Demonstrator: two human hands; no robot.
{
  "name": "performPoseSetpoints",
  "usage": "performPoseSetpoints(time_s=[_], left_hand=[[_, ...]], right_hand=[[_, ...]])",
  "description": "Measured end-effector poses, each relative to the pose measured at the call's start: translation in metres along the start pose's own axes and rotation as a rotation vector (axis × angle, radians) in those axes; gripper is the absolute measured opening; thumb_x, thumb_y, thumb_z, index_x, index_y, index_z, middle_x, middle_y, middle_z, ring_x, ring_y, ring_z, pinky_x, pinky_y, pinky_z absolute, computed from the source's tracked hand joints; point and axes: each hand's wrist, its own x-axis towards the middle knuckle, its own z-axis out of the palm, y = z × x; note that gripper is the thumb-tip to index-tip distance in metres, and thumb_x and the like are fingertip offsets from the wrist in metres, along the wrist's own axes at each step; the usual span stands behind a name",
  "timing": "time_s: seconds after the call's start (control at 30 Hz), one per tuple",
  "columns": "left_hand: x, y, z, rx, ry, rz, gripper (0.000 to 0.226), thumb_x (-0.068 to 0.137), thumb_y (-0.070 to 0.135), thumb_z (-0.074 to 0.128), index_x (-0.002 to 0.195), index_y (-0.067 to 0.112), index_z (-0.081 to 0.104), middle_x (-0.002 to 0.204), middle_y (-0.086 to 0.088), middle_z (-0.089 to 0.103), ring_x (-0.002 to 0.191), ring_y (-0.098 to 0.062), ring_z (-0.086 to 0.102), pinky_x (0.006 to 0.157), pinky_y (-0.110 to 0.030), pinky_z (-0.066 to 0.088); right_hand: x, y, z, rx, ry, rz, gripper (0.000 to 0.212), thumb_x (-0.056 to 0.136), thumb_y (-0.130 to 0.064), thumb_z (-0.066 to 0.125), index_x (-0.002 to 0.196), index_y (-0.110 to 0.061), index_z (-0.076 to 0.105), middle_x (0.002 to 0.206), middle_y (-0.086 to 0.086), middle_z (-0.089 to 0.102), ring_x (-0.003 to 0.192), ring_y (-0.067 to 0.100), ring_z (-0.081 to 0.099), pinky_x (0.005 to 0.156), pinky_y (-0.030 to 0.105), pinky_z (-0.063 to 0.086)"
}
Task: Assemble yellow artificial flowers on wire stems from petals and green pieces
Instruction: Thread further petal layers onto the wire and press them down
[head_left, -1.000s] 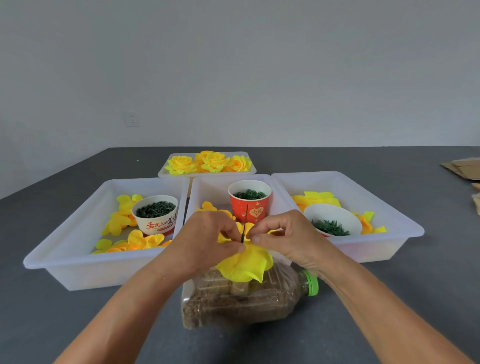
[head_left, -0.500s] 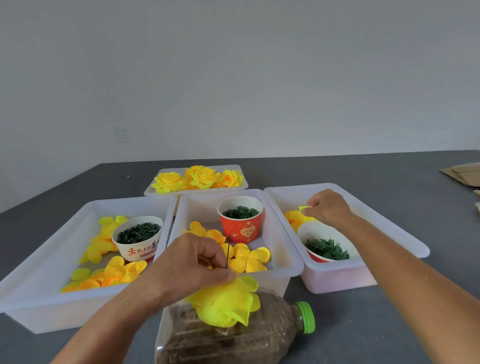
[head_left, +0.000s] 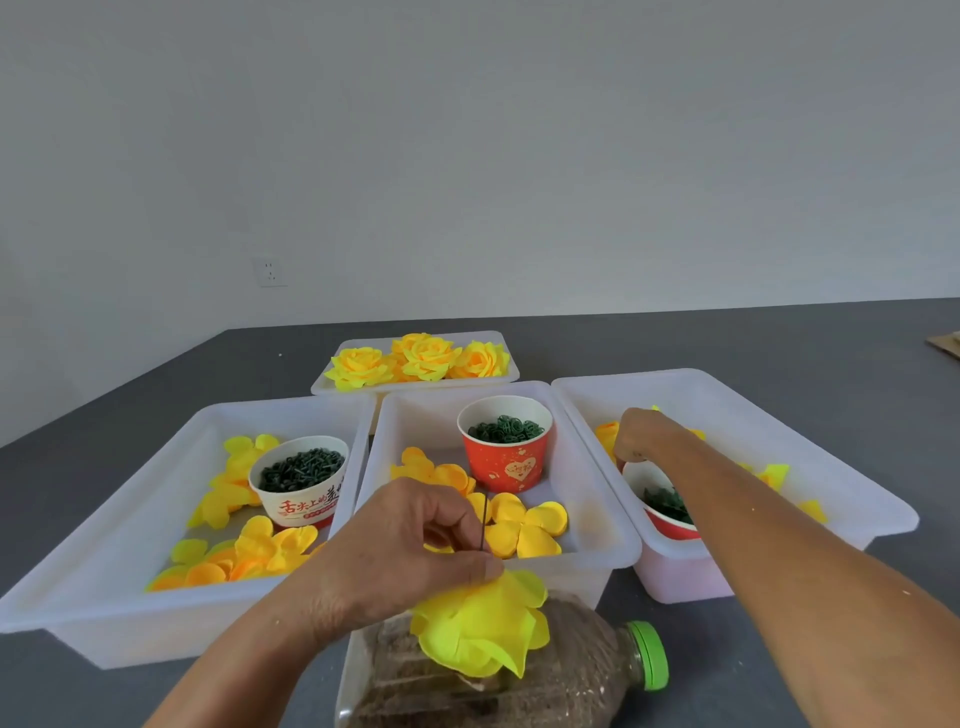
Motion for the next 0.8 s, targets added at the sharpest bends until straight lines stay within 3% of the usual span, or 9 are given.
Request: performPoseSetpoints(time_s=[0.1,0.17,0.23,0.33,0.47,0.6,0.73,0.8], left_hand=[[-0.002,0.003,0.002,-0.012,0.012,-0.004,0.021,0.075,0.010,0.076,0.060,0.021,0.066,0.078,-0.011,0.068,0.074,-0.020,0.063,0.075,-0.030,0.051],[-0.003,0.004,0.002,-0.016,0.020,-0.015,0.018,0.075,0.010,0.076,0.062,0.017,0.066,0.078,-0.014,0.068,0.073,-0.020,0.062,0.075,-0.034,0.051],[-0.003,0.004,0.003,-0.023,0.032,-0.021,0.020,0.075,0.011,0.076,0.061,0.018,0.065,0.078,-0.013,0.068,0.072,-0.019,0.063,0.075,-0.036,0.051],[-0.004,0.002,0.004,-0.033,0.056,-0.029,0.021,0.075,0.011,0.076,0.060,0.020,0.064,0.078,-0.013,0.068,0.076,-0.025,0.065,0.077,-0.039,0.052],[-0.004,0.001,0.004,-0.039,0.049,-0.017,0.025,0.075,0.010,0.076,0.058,0.023,0.063,0.077,-0.012,0.068,0.073,-0.020,0.063,0.076,-0.037,0.052],[-0.004,0.000,0.004,-0.041,0.053,-0.017,0.024,0.075,0.010,0.076,0.058,0.022,0.063,0.076,-0.012,0.068,0.071,-0.017,0.062,0.076,-0.037,0.051],[-0.005,-0.001,0.004,-0.040,0.068,-0.004,0.021,0.075,0.009,0.075,0.060,0.018,0.064,0.077,-0.013,0.068,0.078,-0.028,0.064,0.079,-0.040,0.051],[-0.006,0.000,0.005,-0.039,0.077,0.003,0.021,0.075,0.008,0.075,0.060,0.018,0.064,0.077,-0.013,0.068,0.078,-0.028,0.064,0.079,-0.040,0.051]], right_hand=[[-0.002,-0.002,0.007,-0.059,0.201,0.054,0.022,0.078,-0.015,0.060,0.100,-0.015,0.054,0.105,0.008,0.051,0.103,0.028,0.045,0.084,0.037,0.039],[-0.002,0.000,0.010,-0.065,0.303,0.093,0.027,0.080,-0.018,0.058,0.106,-0.015,0.053,0.117,0.011,0.044,0.110,0.029,0.042,0.091,0.040,0.037],[-0.002,0.004,0.009,0.058,0.264,0.121,0.014,0.080,-0.014,0.055,0.093,-0.012,0.050,0.111,0.011,0.043,0.107,0.032,0.047,0.094,0.041,0.041],[0.004,0.009,0.011,0.140,0.256,0.053,0.004,0.079,-0.002,0.052,0.077,-0.004,0.050,0.098,0.015,0.056,0.098,0.033,0.056,0.080,0.035,0.045],[0.002,0.006,0.014,0.160,0.389,0.007,0.015,0.083,0.004,0.051,0.095,0.003,0.060,0.103,0.018,0.062,0.100,0.034,0.059,0.075,0.032,0.045],[0.004,0.010,0.011,0.240,0.507,-0.033,0.015,0.082,0.008,0.052,0.091,0.004,0.063,0.103,0.019,0.064,0.100,0.034,0.058,0.077,0.032,0.045],[0.004,0.020,0.002,0.591,0.597,-0.086,0.035,0.078,0.009,0.060,0.112,-0.001,0.065,0.118,0.017,0.060,0.114,0.032,0.053,0.095,0.034,0.041],[0.002,0.024,-0.003,0.738,0.609,-0.048,0.033,0.078,0.006,0.062,0.110,-0.004,0.067,0.115,0.015,0.064,0.110,0.030,0.057,0.097,0.034,0.043]])
